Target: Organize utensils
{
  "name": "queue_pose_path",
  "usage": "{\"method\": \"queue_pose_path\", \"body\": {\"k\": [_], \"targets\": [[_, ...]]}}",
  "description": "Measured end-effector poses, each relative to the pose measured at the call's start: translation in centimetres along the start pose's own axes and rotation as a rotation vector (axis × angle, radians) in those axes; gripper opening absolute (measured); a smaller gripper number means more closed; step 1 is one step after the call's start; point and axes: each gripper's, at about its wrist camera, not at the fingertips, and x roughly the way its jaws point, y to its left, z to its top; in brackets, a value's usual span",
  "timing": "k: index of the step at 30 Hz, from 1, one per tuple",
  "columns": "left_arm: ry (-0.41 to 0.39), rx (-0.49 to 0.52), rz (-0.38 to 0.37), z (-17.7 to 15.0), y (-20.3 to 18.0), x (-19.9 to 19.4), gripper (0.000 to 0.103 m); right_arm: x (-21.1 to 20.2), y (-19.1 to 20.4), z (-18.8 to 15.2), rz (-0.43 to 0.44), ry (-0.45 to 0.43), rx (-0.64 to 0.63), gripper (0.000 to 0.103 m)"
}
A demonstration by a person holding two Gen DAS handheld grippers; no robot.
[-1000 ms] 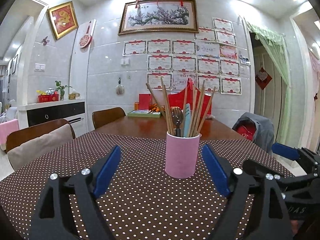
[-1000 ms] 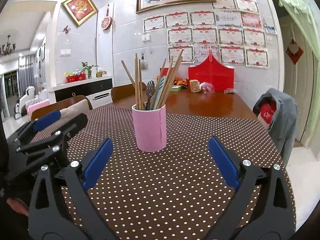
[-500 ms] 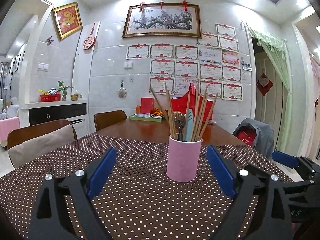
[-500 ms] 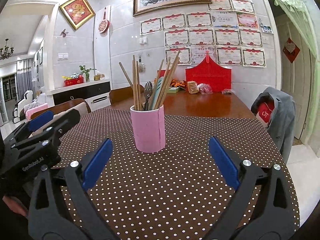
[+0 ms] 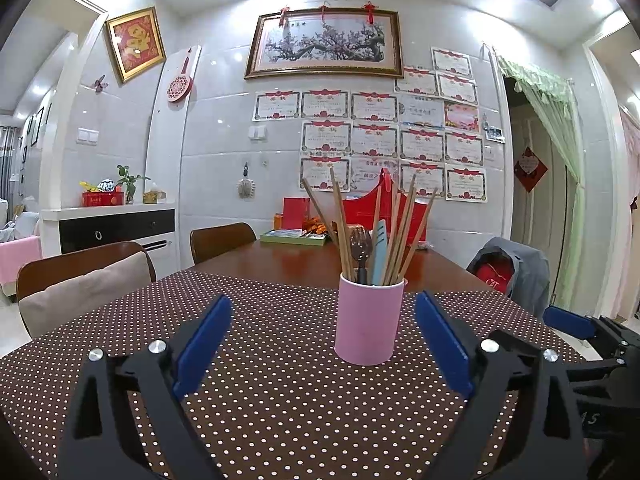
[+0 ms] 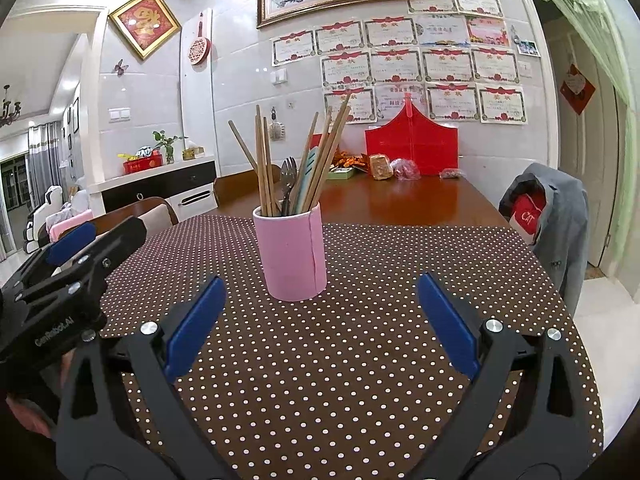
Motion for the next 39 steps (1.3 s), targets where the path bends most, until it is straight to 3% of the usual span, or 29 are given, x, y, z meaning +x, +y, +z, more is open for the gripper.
{"method": "queue_pose_path", "body": {"k": [39], "targets": [[-0.017,0.01,-0.003,-0.07,0.27,-0.71,0.092,-0.65,-0.43,-0.05,-0.03,-0.015,0.026,0.095]]}}
